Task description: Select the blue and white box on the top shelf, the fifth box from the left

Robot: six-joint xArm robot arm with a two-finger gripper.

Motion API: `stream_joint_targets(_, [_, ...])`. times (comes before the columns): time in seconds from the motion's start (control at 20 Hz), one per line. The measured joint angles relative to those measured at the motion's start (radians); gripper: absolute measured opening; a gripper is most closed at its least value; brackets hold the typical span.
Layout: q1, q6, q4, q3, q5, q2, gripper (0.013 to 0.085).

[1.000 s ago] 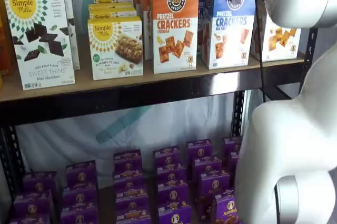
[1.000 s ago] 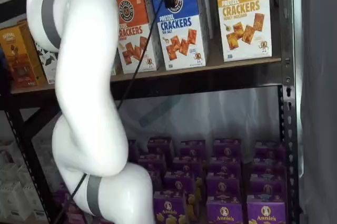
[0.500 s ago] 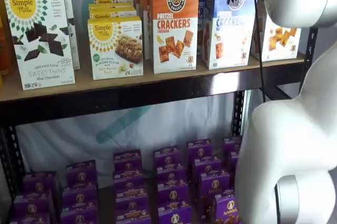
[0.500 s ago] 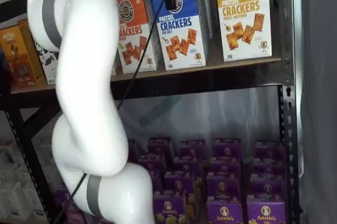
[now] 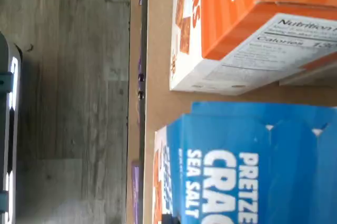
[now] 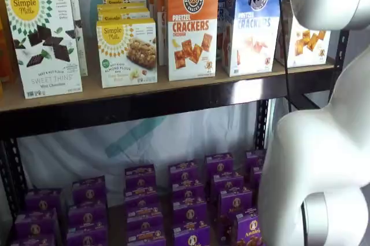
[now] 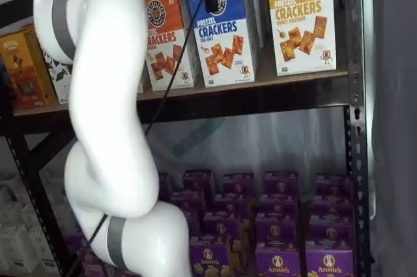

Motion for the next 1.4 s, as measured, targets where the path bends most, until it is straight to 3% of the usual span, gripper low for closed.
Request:
stream_joint_targets(0.3, [-0.007, 0.005, 0.019, -0.025, 0.064, -0.009, 0.057])
stream_joint_targets(0.7, [-0.021, -0.002, 0.021, 0.03, 0.128, -0.097, 0.057])
stream_joint_targets(1.4, [-0.118, -0.083, 0.039, 0.179, 0.211, -0.277, 0.057])
